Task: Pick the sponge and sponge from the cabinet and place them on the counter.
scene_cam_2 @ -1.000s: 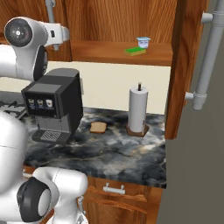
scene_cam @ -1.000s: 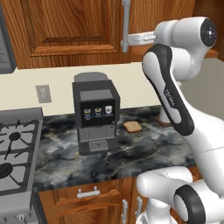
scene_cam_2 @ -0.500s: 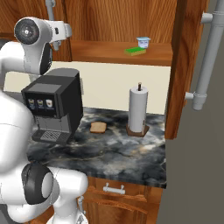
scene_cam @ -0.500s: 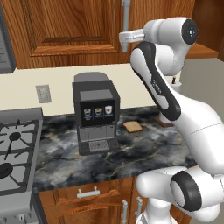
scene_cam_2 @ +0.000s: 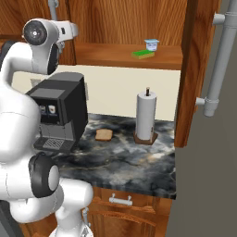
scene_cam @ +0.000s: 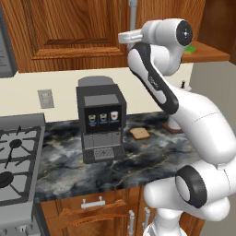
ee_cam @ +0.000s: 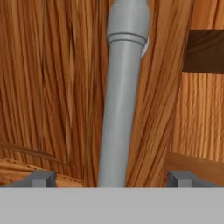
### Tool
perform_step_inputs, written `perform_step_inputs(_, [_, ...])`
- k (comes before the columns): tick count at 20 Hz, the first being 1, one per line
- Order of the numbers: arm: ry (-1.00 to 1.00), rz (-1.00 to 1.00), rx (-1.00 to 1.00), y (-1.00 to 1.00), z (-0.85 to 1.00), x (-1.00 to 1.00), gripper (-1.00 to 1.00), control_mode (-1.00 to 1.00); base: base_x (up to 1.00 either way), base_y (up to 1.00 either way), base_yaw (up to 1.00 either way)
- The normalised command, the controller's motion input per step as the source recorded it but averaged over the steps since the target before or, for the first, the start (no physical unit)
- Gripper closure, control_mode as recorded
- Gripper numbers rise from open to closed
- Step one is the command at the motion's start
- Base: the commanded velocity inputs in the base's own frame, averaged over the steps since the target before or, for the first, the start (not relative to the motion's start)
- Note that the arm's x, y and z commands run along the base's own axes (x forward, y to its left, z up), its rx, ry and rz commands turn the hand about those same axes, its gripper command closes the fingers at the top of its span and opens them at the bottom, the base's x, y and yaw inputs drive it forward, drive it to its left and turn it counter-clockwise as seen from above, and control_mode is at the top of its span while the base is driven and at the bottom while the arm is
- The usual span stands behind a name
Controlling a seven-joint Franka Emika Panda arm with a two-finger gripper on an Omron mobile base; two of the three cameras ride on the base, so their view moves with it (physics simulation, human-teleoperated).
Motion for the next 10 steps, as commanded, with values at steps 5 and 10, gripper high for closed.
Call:
perform_step_inputs(5, [-0.03, 0.00, -0.02, 0.01, 0.00, 0.32, -1.00, -1.00, 0.00, 0.00, 0.00])
perform_step_inputs(10, [-0.01, 0.00, -0.06, 0.04, -0.02, 0.33, 1.00, -1.00, 0.00, 0.00, 0.00])
